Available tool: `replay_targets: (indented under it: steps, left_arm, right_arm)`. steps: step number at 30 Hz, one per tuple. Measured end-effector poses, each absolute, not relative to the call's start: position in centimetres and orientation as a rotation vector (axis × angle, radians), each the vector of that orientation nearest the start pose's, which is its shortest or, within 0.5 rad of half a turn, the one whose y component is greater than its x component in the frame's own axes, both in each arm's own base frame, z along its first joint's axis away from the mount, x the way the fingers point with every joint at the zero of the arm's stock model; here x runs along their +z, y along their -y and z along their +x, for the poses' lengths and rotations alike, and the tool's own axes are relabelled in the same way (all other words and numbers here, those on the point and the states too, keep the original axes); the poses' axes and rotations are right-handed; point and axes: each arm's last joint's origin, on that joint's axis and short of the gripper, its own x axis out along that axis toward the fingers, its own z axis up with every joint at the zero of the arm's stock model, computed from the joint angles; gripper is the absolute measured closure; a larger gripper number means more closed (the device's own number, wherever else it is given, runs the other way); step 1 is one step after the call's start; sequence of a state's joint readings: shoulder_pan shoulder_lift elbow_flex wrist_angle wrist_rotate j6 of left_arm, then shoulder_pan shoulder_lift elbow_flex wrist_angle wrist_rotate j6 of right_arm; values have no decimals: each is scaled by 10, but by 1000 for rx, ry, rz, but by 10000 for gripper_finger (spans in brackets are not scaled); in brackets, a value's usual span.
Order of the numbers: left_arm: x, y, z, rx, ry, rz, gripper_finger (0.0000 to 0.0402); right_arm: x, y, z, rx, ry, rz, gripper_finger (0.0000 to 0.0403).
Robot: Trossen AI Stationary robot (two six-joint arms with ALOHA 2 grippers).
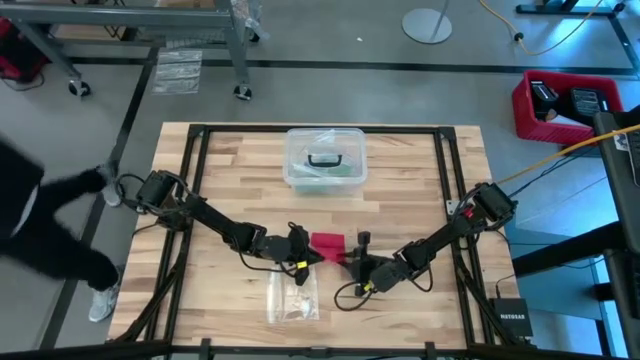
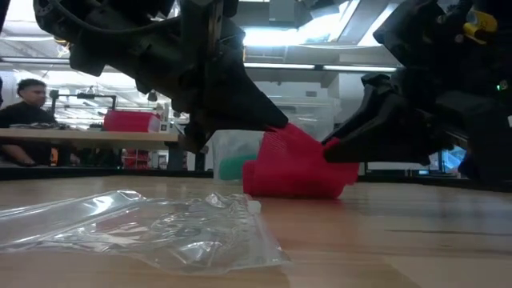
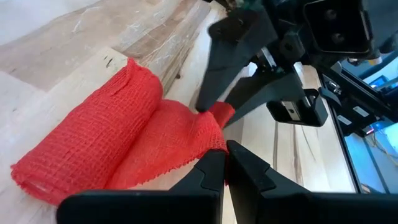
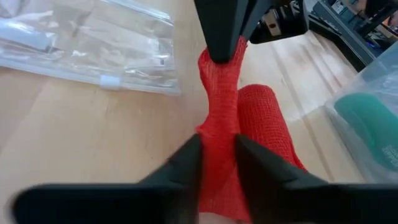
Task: Roll bandage
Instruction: Roll the red bandage
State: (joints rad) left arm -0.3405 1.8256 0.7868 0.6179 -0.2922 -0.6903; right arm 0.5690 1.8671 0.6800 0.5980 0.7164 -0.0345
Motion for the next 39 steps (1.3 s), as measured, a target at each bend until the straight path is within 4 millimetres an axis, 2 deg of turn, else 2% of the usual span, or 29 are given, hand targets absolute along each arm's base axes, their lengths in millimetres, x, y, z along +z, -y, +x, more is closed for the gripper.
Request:
replay_targets:
  steps: [3,4,10,15,20,24,29,33,39]
  left_arm:
    - [138,109,332,98,-407,-561,393]
    - [138,109,332,98,-407,-561,393]
    - [138,108,332,86,-411,-561,380]
    - [138,111,331,-16,-466,-490,320]
    - [145,108,316,-63,-626,-329,276]
    - [161,101,303,1,-673,-204,274]
    - [185,97,299,32,-562,-75,280]
    - [188,95,301,68,-518,-9,281]
    - [184,89,305,97,-525,-8,282]
  right_arm:
    - [101,-156,279,-135,-475,-388,380]
    - [101,-156,279,-135,-475,-388,391]
    - [101,-156,279,-142,-473,-362,389]
    - [112,-156,279,-138,-446,-340,392]
    - [131,-156,278,-110,-399,-312,398]
    - [136,-153,280,-102,-381,-285,394]
    - [133,-142,285,-113,-419,-245,397]
    - [133,-134,288,-163,-417,-242,398]
    - [131,-124,291,-238,-436,-226,396]
